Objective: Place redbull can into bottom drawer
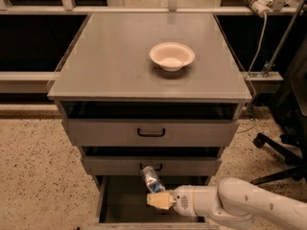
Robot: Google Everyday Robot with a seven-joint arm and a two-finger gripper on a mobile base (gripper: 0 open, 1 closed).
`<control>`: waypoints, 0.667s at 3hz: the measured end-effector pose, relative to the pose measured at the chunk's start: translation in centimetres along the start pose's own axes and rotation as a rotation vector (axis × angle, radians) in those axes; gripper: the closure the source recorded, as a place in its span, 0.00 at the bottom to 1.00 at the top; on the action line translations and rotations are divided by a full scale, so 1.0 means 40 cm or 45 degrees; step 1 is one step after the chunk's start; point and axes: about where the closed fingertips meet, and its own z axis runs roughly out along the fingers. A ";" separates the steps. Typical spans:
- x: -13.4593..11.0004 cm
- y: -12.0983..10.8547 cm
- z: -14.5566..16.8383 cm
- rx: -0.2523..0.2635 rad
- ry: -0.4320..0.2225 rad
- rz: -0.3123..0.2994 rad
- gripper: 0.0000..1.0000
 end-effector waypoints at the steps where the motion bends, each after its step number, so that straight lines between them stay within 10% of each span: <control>1: 0.085 -0.106 0.048 -0.039 -0.015 0.109 1.00; 2: 0.144 -0.196 0.089 -0.045 -0.023 0.239 1.00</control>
Offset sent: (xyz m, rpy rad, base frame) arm -0.0063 -0.0246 -0.1588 0.1248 0.2493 -0.1566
